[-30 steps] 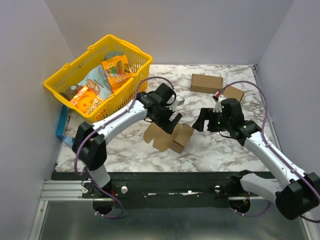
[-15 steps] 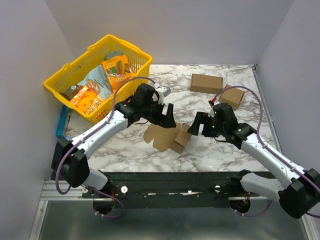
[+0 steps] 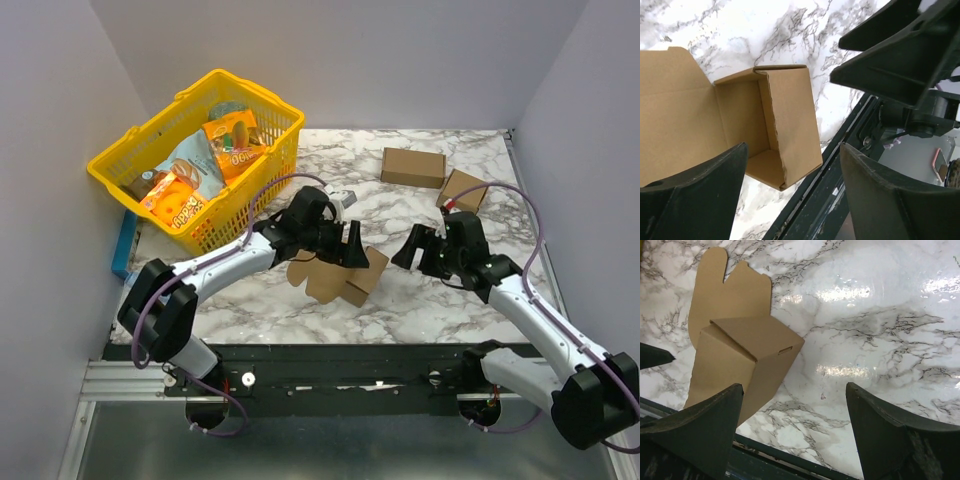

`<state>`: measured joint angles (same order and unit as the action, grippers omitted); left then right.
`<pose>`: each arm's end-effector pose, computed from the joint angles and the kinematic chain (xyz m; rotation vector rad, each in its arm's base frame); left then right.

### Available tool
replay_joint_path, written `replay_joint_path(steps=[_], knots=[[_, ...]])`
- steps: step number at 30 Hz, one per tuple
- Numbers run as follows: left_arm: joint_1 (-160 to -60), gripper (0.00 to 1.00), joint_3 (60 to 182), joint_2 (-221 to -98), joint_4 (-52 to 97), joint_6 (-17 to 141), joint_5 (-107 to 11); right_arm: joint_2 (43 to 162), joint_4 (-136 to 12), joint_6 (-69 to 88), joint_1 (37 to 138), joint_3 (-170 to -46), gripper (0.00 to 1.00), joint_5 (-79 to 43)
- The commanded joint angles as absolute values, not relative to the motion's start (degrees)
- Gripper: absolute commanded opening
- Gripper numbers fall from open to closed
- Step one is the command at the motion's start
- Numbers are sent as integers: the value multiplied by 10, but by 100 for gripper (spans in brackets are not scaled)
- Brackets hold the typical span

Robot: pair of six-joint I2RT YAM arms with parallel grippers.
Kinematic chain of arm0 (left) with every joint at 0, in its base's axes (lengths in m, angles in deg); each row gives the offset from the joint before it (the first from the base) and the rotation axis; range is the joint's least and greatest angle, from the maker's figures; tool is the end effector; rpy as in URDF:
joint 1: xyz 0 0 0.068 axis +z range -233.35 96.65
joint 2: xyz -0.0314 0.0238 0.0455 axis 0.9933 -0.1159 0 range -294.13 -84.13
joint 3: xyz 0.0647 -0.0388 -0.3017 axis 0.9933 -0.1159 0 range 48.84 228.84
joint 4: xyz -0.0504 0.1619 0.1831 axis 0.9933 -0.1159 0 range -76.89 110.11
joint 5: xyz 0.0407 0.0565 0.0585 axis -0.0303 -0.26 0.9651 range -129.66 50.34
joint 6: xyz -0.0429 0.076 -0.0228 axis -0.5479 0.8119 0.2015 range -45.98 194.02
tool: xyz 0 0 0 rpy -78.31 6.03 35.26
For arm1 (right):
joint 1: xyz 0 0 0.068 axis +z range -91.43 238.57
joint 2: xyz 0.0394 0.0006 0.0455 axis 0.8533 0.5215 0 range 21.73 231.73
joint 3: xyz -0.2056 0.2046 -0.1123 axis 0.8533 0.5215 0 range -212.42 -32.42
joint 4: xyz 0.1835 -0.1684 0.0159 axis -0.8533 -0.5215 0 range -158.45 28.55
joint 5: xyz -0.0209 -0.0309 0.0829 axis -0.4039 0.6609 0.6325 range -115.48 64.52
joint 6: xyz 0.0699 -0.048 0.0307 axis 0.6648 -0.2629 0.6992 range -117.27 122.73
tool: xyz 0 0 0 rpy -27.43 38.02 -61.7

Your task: Fold the paper box

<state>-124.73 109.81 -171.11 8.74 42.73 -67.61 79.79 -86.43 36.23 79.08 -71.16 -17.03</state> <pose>0.2411 -0.2626 0.2803 0.5070 2.3728 -1.1881 0.1912 0.0841 0.2433 0.1990 2.4153 0.6229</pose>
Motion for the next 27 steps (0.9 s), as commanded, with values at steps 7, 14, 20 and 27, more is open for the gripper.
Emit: replay_joint_path(steps=[7,14,20,27], knots=[[-1279,70,1050,-1744,106,416,-669,769,-853,362,781,-697,91,-162],[-1297,56,1005,-1740,115,427,-645,760,-854,364,779,-694,91,-169],[-1326,46,999,-1727,104,463,-602,753,-855,364,778,-691,91,-171],[-1384,22,1070,-1664,9,608,-410,758,-854,356,779,-701,91,-180]])
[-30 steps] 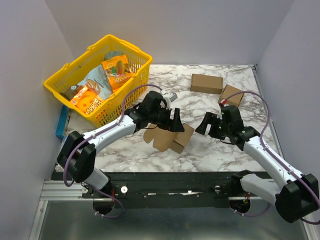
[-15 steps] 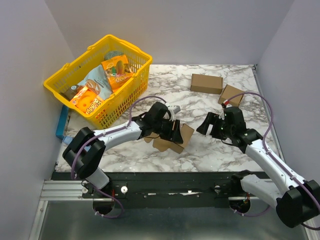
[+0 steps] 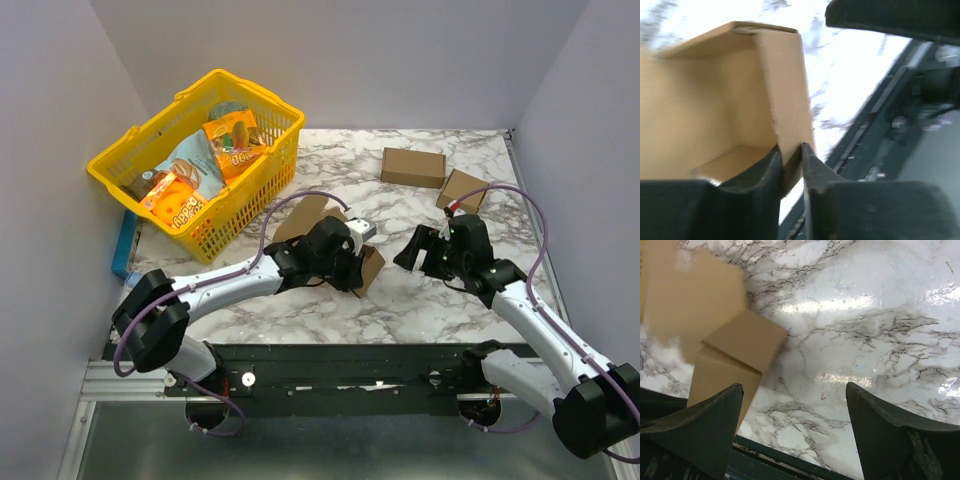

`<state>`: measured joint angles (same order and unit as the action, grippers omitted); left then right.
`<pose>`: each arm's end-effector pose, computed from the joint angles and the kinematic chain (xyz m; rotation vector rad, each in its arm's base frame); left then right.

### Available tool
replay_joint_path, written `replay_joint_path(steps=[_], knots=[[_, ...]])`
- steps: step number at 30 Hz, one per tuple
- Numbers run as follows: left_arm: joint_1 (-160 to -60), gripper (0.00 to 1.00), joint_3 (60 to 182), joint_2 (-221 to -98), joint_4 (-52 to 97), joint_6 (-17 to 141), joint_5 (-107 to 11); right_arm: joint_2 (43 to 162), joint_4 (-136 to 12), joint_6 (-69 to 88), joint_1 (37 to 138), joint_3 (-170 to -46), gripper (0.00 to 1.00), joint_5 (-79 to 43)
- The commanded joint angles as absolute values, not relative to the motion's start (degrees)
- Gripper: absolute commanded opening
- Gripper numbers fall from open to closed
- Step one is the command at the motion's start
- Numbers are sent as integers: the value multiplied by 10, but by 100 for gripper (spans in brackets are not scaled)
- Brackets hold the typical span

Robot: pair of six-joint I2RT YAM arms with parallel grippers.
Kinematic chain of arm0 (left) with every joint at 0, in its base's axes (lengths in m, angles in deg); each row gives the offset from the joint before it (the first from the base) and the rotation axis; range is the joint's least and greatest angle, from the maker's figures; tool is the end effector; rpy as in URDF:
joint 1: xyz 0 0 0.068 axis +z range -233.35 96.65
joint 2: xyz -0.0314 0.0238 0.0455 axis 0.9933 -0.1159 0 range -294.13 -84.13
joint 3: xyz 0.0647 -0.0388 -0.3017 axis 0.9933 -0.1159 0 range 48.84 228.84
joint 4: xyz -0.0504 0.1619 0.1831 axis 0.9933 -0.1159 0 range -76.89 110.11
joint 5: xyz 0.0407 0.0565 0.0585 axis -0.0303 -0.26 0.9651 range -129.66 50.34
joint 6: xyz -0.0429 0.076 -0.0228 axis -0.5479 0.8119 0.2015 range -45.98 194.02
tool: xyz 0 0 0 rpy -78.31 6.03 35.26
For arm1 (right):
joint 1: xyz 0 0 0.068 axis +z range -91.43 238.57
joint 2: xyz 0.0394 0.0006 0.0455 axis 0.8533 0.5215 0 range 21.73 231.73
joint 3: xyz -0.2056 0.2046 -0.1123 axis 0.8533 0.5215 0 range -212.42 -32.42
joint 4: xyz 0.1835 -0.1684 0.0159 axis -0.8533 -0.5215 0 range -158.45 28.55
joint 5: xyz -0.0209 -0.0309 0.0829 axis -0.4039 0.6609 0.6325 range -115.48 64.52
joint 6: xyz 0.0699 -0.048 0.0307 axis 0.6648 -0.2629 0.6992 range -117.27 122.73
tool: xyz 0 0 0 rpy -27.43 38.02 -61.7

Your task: Fold the paper box

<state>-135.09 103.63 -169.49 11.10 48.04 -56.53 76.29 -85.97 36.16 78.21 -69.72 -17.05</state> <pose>0.1938 -0.2834 0.2530 0.7109 2.3439 -1.0037 0.1828 0.0777 0.2466 0.2074 2.3679 0.6315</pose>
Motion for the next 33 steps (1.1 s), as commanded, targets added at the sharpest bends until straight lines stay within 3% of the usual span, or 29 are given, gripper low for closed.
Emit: replay_joint_path(steps=[1,11,14,15,16,18,23,27,33], knots=[[-1391,19,1075,-1658,2,621,-376,760,-854,354,779,-703,92,-182],[-1476,19,1090,-1738,-78,723,-196,760,-851,345,779,-697,93,-213],[-1492,30,1083,-1750,-82,730,-186,752,-852,338,778,-690,95,-225],[-1494,49,1083,-1747,-79,728,-194,749,-852,336,778,-688,96,-229],[-1495,63,1083,-1737,-77,727,-201,746,-852,333,778,-687,96,-231],[-1497,80,1082,-1722,-63,717,-218,745,-853,331,778,-686,98,-233],[-1496,90,1113,-1657,-70,695,-226,730,-847,289,778,-699,99,-243],[-1494,99,1129,-1591,-63,668,-222,766,-824,234,778,-739,99,-169],[-1389,99,1056,-1497,-47,610,-314,833,-710,160,779,-764,99,-22]])
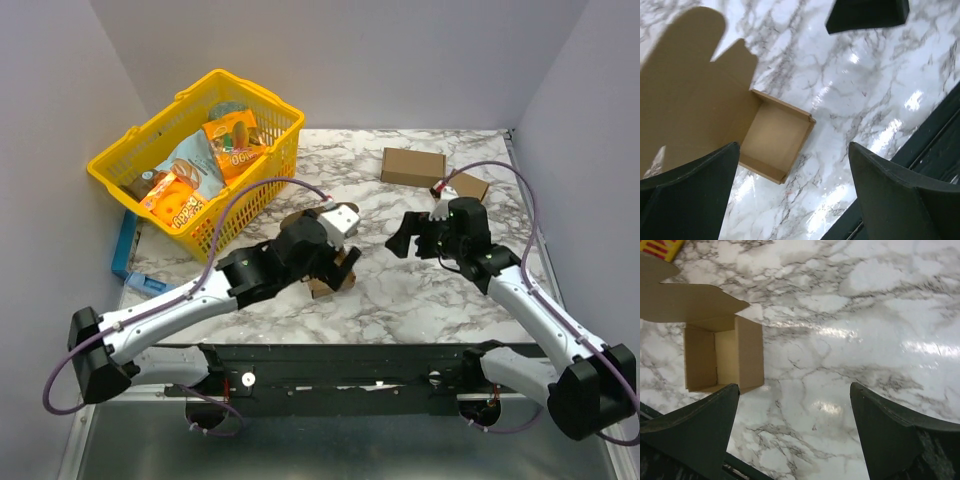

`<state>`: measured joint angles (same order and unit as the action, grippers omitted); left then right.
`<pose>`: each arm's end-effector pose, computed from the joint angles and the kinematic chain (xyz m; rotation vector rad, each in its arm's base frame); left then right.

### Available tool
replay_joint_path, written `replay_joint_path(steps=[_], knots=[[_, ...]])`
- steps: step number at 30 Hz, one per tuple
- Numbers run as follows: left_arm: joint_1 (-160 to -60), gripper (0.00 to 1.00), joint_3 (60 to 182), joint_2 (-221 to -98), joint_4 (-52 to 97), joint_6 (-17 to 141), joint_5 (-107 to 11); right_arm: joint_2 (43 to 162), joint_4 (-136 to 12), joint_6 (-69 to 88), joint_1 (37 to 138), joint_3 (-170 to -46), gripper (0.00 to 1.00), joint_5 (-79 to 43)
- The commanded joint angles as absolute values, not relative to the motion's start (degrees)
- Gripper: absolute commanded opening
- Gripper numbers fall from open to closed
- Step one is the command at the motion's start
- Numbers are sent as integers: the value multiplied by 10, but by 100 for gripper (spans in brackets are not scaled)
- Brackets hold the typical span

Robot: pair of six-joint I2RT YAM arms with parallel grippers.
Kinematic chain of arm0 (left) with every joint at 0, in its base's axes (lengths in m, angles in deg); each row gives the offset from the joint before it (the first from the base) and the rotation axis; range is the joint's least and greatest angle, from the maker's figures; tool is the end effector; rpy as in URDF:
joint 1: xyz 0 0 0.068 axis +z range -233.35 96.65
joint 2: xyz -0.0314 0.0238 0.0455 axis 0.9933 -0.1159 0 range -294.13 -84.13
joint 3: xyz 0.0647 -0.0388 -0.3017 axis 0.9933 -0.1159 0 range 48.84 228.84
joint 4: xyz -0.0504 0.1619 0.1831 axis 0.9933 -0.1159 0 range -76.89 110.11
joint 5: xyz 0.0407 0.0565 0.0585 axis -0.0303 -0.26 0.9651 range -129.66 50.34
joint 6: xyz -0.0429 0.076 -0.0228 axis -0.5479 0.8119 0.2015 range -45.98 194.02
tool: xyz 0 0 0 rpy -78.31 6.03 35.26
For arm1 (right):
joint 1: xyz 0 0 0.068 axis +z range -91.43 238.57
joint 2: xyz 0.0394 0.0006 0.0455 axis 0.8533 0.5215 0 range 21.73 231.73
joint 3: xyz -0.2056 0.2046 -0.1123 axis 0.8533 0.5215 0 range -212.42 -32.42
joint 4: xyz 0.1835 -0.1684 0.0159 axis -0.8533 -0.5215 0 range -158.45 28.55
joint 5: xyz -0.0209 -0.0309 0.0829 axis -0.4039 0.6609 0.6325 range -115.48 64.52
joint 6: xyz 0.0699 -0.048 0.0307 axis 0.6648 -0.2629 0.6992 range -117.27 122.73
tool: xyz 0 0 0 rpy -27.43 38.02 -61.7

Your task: Fold the paper box

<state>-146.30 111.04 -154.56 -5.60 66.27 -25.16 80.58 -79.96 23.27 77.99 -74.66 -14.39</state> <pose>0.1468 -0.2429 0.3405 0.8753 1.9914 -0.4432 0.2099 0.0904 0.2761 -0.0907 2.2338 0.5998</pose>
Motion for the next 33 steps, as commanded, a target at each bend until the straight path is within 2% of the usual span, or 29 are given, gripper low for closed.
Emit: replay_joint_path(steps=[1,4,10,16,19,23,33], knots=[[-1371,99,1041,-1487,-43,603,-330,853,-678,130,778,-767,99,-4],[-1313,99,984,-1430,-18,583,-358,882,-600,89,780,-771,98,40],[-1240,99,900,-1399,10,538,-348,957,-484,77,784,-784,94,84],[-1201,99,879,-1410,3,532,-307,1024,-478,44,800,-822,91,69],[-1171,98,859,-1420,57,544,-326,1046,-477,33,805,-830,83,62],[-1165,95,851,-1438,131,571,-349,1068,-483,12,812,-844,74,67],[-1165,81,836,-1461,230,605,-386,1108,-480,-5,832,-852,66,84]])
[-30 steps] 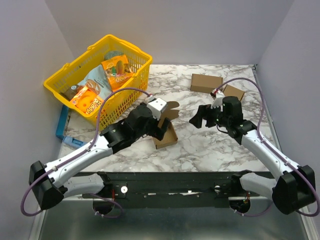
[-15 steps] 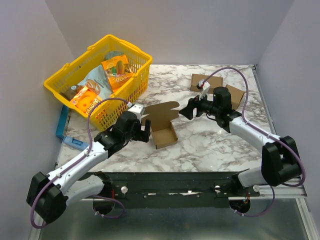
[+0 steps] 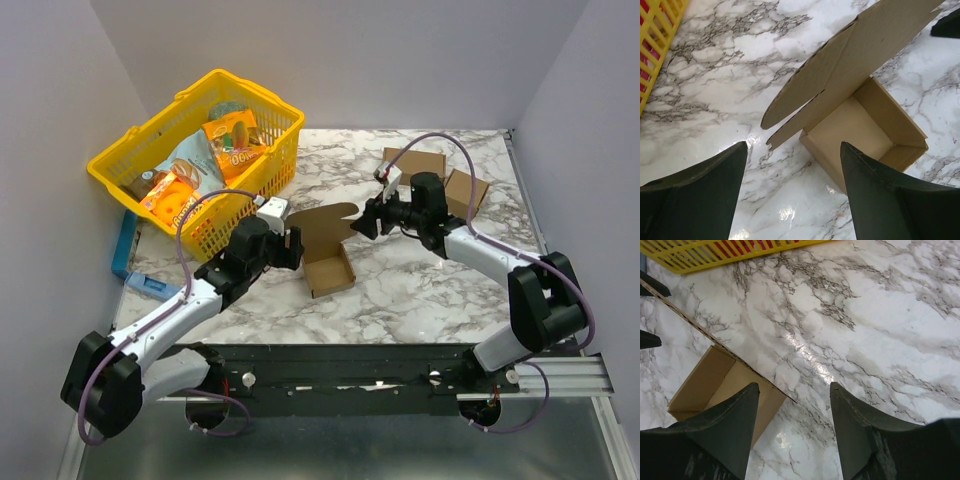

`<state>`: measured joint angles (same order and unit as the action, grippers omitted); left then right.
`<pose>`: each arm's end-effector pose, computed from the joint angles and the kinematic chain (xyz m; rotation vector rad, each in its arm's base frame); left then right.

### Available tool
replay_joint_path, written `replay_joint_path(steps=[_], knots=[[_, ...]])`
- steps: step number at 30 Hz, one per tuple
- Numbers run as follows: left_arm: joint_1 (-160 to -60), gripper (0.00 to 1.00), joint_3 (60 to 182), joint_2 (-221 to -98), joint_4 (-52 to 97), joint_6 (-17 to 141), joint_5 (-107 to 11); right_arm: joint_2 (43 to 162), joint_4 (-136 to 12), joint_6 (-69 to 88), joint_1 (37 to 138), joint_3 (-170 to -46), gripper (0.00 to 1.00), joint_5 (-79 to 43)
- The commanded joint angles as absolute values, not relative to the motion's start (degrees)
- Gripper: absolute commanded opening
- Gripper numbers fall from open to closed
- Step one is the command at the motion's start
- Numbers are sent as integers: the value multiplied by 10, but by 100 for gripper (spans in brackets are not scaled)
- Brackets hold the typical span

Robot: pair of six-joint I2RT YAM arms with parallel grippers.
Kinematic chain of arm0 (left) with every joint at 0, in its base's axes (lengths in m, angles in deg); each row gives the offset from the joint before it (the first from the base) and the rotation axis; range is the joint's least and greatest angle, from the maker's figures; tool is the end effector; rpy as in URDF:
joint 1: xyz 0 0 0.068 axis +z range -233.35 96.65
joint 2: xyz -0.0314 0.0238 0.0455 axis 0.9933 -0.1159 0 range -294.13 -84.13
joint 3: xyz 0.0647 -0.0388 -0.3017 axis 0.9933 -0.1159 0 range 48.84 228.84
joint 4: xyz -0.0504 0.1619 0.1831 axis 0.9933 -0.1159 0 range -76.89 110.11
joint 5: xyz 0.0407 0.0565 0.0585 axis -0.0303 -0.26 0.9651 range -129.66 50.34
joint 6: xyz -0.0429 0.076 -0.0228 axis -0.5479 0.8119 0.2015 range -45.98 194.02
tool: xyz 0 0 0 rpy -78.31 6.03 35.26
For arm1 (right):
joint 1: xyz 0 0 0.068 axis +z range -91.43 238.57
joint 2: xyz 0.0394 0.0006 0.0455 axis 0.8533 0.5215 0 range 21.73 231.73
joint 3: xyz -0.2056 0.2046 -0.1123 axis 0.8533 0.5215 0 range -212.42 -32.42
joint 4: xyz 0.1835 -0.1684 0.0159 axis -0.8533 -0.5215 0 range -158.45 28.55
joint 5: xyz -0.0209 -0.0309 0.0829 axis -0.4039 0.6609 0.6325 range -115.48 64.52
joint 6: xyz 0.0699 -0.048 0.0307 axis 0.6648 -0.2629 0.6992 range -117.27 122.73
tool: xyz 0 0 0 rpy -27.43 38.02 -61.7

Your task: Fold the paper box

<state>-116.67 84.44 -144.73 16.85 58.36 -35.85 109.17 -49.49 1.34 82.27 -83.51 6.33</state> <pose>0.2061 -0.1290 0.2608 0.2804 2.0760 -0.4555 0.3116 0.1831 0.2683 -0.7866 1.8573 0.8019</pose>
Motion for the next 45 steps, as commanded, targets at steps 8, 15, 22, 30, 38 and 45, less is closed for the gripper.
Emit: replay_joint_path(steps=[8,15,22,30,38,45], knots=[[-1165,51,842,-1491,245,610,-396,1121,-486,-10,847,-864,47,83],[-1165,28,850,-1505,249,596,-407,1099,-485,-15,880,-848,32,20],[-1182,19,869,-1529,247,581,-356,1067,-460,8,919,-809,15,-60],[-1235,18,897,-1566,261,569,-282,1032,-418,47,949,-769,10,-83],[-1273,18,955,-1616,252,521,-201,1007,-371,70,993,-717,7,-155],[-1305,15,988,-1663,234,474,-128,983,-342,95,1019,-673,5,-213]])
